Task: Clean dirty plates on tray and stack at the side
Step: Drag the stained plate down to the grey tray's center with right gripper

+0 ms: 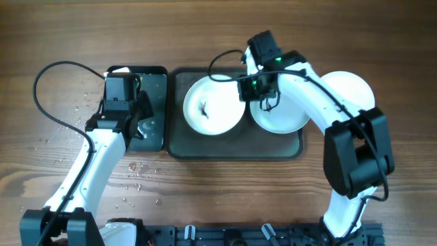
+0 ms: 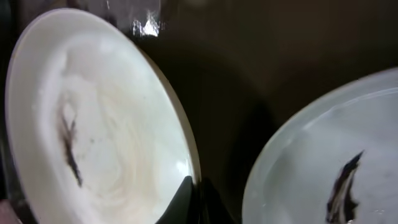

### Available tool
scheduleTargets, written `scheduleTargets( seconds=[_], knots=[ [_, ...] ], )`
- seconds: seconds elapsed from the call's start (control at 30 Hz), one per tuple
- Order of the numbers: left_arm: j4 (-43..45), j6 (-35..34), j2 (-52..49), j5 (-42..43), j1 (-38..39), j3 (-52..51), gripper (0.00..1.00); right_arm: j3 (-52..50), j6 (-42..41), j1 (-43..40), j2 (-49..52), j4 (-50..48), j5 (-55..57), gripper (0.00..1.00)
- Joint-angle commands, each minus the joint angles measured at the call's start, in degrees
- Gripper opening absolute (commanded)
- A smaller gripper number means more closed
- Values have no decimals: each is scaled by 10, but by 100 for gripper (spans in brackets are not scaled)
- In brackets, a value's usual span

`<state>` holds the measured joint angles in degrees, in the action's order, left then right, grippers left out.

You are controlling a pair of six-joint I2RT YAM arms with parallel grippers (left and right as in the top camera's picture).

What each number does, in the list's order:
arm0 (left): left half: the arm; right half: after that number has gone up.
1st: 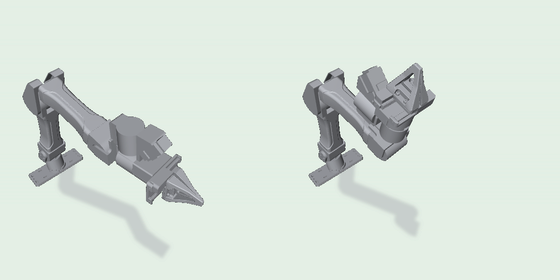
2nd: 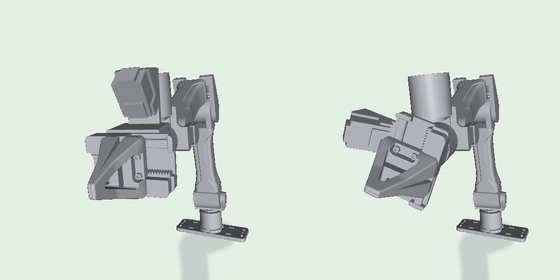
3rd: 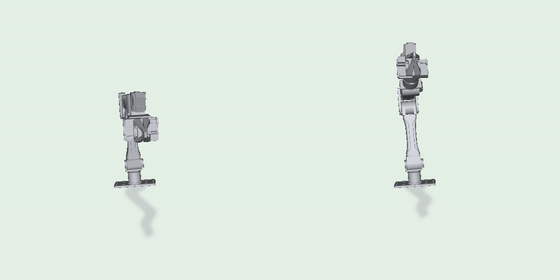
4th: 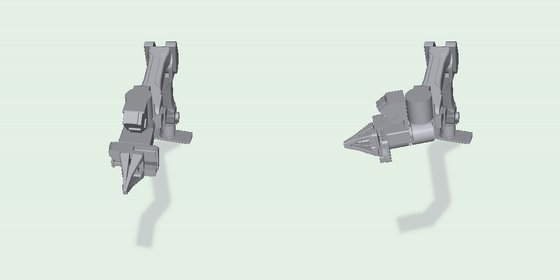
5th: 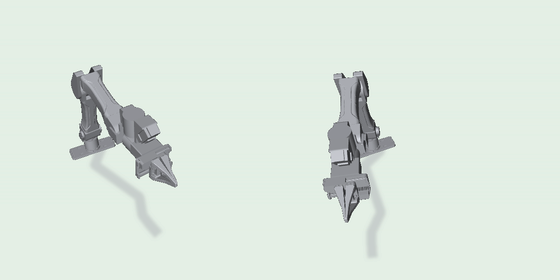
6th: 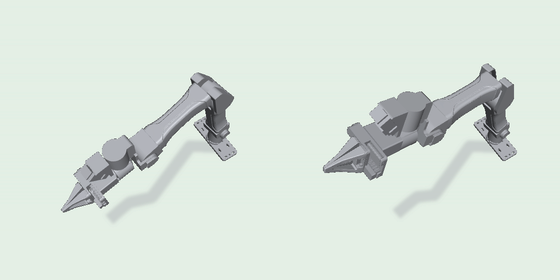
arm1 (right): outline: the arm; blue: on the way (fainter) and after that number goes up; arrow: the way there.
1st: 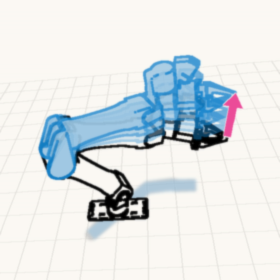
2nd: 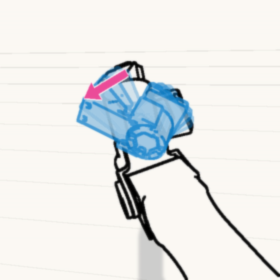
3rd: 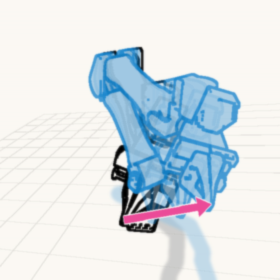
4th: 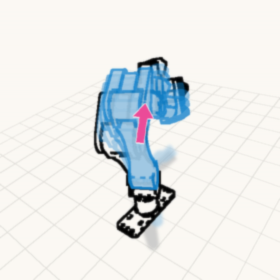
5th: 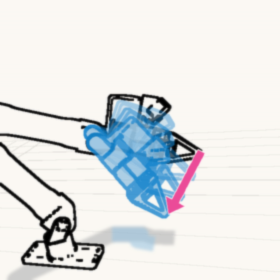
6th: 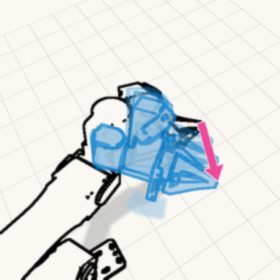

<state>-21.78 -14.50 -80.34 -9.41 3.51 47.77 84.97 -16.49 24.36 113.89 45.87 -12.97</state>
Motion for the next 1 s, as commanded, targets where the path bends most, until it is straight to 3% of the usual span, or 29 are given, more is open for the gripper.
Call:
scheduleTargets(
  seconds=[0.0, 0.2, 0.23, 0.3, 0.33, 0.43, 0.67, 0.97],
  knots=[
    [0, -10, 8, -9, 4, -2, 4, -2, -20, 28, -2, 25, 55, 4],
    [0, -10, 8, -9, 4, -2, 4, -2, -32, 51, -1, 47, 59, 6],
    [-1, -9, 8, -9, 4, -2, 4, -2, -32, 52, 1, 46, 60, 11],
    [-2, -10, 8, -9, 4, -2, 4, -2, -31, 52, 3, 45, 76, 34],
    [-2, -10, 8, -9, 4, -2, 4, -2, -22, 52, 3, 43, 100, 36],
    [-3, -10, 8, -9, 4, -2, 4, -2, 15, 52, 3, 40, 104, 35],
    [-3, -10, 8, -5, 4, -2, 4, -22, -2, 54, 3, 44, 89, 30],
    [-3, -34, 8, 23, 4, -2, 4, -87, -2, 54, 3, -51, 60, 20]
  ],
)
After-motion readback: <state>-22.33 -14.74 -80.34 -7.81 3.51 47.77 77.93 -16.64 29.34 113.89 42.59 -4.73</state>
